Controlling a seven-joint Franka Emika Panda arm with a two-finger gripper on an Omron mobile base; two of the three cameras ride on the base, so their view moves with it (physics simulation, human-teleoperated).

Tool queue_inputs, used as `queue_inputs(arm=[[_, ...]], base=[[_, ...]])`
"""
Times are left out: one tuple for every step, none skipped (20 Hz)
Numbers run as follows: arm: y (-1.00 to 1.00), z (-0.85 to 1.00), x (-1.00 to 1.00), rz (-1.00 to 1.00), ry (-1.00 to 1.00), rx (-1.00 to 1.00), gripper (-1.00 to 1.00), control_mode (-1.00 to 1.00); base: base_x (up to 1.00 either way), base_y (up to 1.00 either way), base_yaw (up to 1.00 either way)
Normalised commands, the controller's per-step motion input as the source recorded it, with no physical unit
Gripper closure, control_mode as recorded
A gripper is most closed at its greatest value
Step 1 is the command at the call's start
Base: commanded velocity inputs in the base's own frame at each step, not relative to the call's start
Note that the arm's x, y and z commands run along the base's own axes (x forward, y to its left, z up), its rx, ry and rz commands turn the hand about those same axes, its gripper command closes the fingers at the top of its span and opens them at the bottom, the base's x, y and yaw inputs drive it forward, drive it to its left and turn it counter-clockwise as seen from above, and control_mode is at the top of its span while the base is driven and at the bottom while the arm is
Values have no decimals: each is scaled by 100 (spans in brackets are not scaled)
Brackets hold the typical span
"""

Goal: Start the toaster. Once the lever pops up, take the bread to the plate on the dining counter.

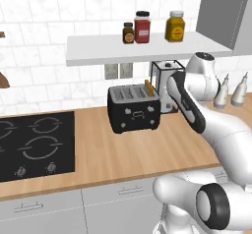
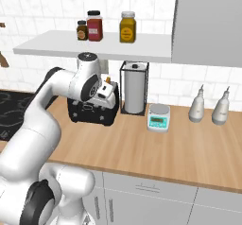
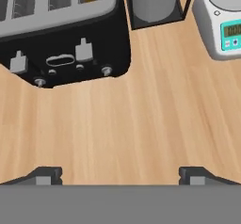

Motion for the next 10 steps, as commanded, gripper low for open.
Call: queue_inputs(arm=[[0,-16,50,-2,-11,0,-100,-100],[0,-16,50,-1,-10,0,-100,-100],[0,-17,48,0,-9,0,-100,-100],[0,-18,51,0,-7,0,-100,-100],[0,-19,46,0,-10,0,-100,-100],[0,-23,45,0,-12,0,-100,-100],[0,-21,42,0,-14,0,-100,-100],[2,-24,38,0,-14,0,-100,-100],[6,-23,29,0,-15,0,-100,-100],[10,-24,29,0,-12,0,-100,-100]], base=[[0,0,0],[0,0,0],[0,0,0],[0,0,0],[0,0,0],[0,0,0],[0,0,0],[0,0,0],[0,0,0],[0,0,0]])
